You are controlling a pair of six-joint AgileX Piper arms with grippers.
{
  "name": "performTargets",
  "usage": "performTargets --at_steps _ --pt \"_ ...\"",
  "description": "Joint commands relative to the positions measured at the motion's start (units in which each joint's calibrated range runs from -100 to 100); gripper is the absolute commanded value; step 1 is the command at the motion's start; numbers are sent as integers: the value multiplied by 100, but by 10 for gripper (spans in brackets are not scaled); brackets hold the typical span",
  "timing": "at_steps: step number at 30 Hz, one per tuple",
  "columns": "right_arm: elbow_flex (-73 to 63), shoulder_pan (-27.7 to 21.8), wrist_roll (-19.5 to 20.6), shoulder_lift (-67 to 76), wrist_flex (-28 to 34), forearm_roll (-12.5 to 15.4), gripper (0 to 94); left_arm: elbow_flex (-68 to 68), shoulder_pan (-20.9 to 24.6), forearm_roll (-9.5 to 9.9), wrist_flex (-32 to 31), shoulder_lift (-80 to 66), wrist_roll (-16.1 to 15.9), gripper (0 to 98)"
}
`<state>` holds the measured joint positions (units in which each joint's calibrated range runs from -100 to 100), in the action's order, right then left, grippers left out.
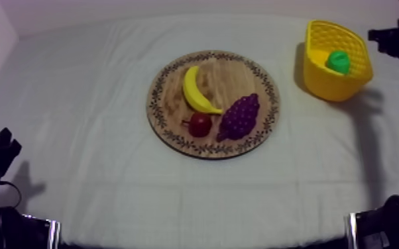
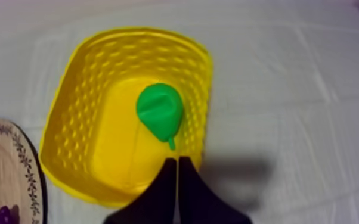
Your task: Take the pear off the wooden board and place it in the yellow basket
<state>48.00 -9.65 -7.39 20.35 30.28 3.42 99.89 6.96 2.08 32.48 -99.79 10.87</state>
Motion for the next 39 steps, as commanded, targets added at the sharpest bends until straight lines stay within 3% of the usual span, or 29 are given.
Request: performTargets --at_steps 1,6,10,18,26,29,34,39 --pt "2003 -110 -429 2244 -629 251 7 0 3 0 2 -4 0 1" --pt "3221 -196 -503 4244 -256 262 7 0 3 0 2 -4 0 1" --pt "3779 -109 -317 5310 260 47 7 0 3 0 2 -4 0 1" --pt "4667 186 38 6613 888 -371 7 0 3 0 2 -4 -1 1" --pt "5003 309 218 7401 1336 -324 6 0 3 0 2 -4 -2 1" --pt "5015 297 210 7487 1368 -293 6 0 3 0 2 -4 -1 1" --pt "5139 296 -329 7532 850 -251 6 0 3 0 2 -4 0 1" --pt "5172 298 -459 7539 710 -240 6 0 3 0 2 -4 0 1"
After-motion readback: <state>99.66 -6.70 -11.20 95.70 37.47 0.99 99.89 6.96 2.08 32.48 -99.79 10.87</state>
